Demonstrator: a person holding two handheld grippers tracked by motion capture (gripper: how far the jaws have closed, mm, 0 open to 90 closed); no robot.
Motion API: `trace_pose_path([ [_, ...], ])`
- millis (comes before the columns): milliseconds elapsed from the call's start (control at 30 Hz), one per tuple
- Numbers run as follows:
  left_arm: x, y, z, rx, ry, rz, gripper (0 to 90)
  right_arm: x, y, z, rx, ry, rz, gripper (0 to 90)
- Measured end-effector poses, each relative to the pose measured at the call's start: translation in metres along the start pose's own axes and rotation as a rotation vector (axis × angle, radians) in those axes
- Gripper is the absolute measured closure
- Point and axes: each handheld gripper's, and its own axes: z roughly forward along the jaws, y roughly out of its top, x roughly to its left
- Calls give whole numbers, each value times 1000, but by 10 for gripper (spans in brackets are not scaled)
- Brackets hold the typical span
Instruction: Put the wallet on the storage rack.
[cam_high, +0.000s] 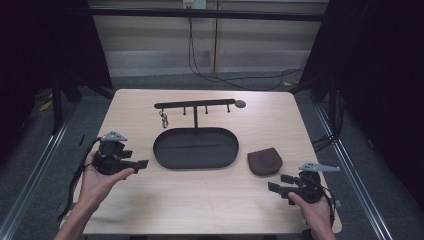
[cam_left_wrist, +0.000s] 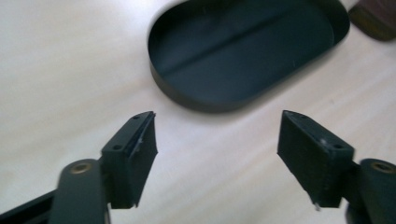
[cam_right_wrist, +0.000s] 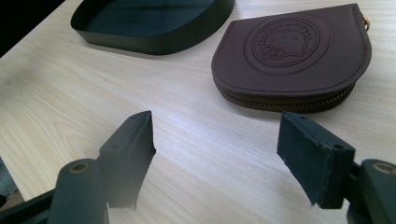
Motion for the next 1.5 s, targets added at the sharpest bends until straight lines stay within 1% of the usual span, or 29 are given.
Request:
trace_pose_path([
  [100, 2, -15, 0, -1, -23, -16, 232, 0, 3, -1, 3, 6, -2, 274],
  [133, 2, -20, -1, -11, -14, -22, 226, -1, 5, -2, 3, 4, -3, 275],
  [200, 2, -29, -1, -25, -33, -40, 214, -4, 9, -4, 1, 12, -2, 275],
  [233, 0, -33, 0, -27, -32, -22, 202, -6, 12, -6, 0, 14, 3, 277],
  [267, 0, -37, 1, -22, -52, -14, 170, -7, 15, -7, -3, 9, 4, 280],
  [367, -4, -48, 2, -44, -63, -16, 172, -10, 24, -10, 2, -3, 0, 275],
  [400, -4, -51, 1, -55, -64, -13, 164, -12, 30, -10, 14, -23, -5, 255],
  [433, -6, -54, 1, -67, -70, -18, 164, -12, 30, -10, 14, -23, -5, 255],
  [467, -7, -58, 0, -75, -73, -26, 164, -15, 37, -9, 55, -40, 2, 228],
  [500, -10, -64, -2, -92, -70, -28, 164, -15, 37, -9, 55, -40, 2, 228],
  [533, -12, -68, -3, -101, -62, -28, 168, -18, 42, -8, 92, -64, 5, 204],
  [567, -13, -71, -4, -110, -65, -33, 173, -20, 45, -8, 121, -79, 12, 201],
  [667, -13, -81, -3, -126, -76, -29, 175, -25, 51, -5, 171, -109, 17, 220],
  [700, -13, -84, -2, -143, -72, -38, 175, -28, 55, -3, 204, -129, 16, 220],
  [733, -12, -86, 0, -136, -74, -33, 175, -30, 57, -1, 221, -151, 10, 221],
  [767, -11, -88, 1, -132, -76, -32, 176, -31, 60, 2, 236, -164, 7, 221],
  [800, -12, -89, 2, -144, -74, -37, 177, -33, 63, 5, 247, -166, 14, 221],
  [833, -12, -90, 4, -144, -81, -44, 177, -34, 66, 8, 254, -166, 10, 226],
  [933, -14, -92, 5, -156, -108, -34, 186, -34, 74, 19, 296, -179, 1, 228],
  [1000, -15, -92, 4, -177, -84, -23, 187, -35, 80, 27, 339, -195, -13, 221],
  [1033, -16, -92, 5, -169, -84, -14, 188, -35, 83, 30, 350, -210, -12, 216],
  [1067, -16, -92, 6, -167, -83, -14, 187, -36, 86, 33, 356, -203, -9, 218],
  [1100, -16, -92, 7, -162, -98, -6, 187, -36, 89, 35, 379, -197, -5, 224],
  [1133, -16, -91, 8, -156, -103, -10, 187, -37, 91, 38, 389, -195, -15, 220],
  [1233, -17, -91, 9, -150, -119, -3, 187, -36, 98, 48, 426, -219, -21, 213],
  [1300, -17, -91, 11, -119, -105, 17, 186, -34, 102, 58, 445, -234, -28, 210],
  [1333, -16, -91, 12, -108, -110, 22, 185, -31, 103, 63, 460, -241, -36, 210],
  [1400, -13, -89, 13, -121, -107, 16, 185, -27, 104, 72, 493, -254, -48, 204],
  [1500, -9, -88, 12, -127, -122, 7, 185, -27, 103, 79, 501, -273, -35, 171],
])
